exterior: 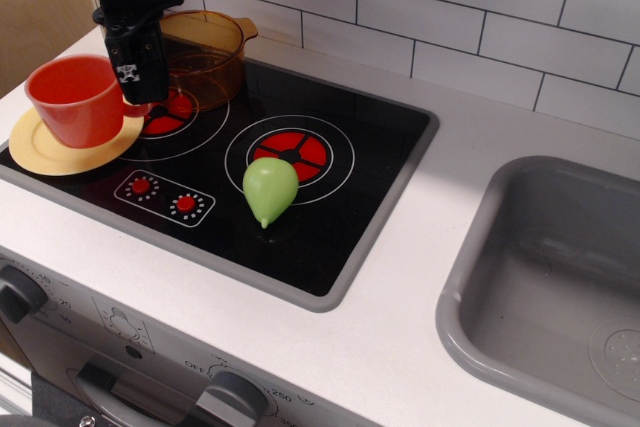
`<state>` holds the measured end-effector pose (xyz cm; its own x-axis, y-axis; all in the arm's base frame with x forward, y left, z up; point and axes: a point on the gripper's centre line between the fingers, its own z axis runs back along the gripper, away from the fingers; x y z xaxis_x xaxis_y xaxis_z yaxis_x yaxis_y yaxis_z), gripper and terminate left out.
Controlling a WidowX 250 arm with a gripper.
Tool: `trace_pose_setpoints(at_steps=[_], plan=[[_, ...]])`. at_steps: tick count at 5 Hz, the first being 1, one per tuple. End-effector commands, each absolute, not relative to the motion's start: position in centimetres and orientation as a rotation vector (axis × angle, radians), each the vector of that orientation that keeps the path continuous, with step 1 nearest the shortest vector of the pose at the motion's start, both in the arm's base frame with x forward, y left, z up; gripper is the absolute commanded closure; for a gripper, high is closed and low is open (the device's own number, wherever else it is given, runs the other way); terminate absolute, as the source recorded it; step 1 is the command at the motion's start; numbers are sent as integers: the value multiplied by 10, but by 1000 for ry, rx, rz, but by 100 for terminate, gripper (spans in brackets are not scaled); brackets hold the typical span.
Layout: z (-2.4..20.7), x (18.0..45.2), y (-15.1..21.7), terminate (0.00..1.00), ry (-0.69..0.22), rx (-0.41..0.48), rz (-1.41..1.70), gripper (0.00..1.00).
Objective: Put cup on plate
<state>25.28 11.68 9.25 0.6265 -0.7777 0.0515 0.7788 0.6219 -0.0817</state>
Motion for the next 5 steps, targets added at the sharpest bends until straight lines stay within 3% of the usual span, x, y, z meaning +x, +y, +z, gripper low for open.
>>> trace_pose_setpoints(at_steps=[1, 3, 4, 5], plan=[[93, 251, 115, 0, -26, -71, -973, 100], [82, 257, 122, 0, -51, -12, -967, 100], [79, 259, 124, 0, -59, -12, -949, 0], [83, 258, 123, 0, -84, -4, -942, 0]])
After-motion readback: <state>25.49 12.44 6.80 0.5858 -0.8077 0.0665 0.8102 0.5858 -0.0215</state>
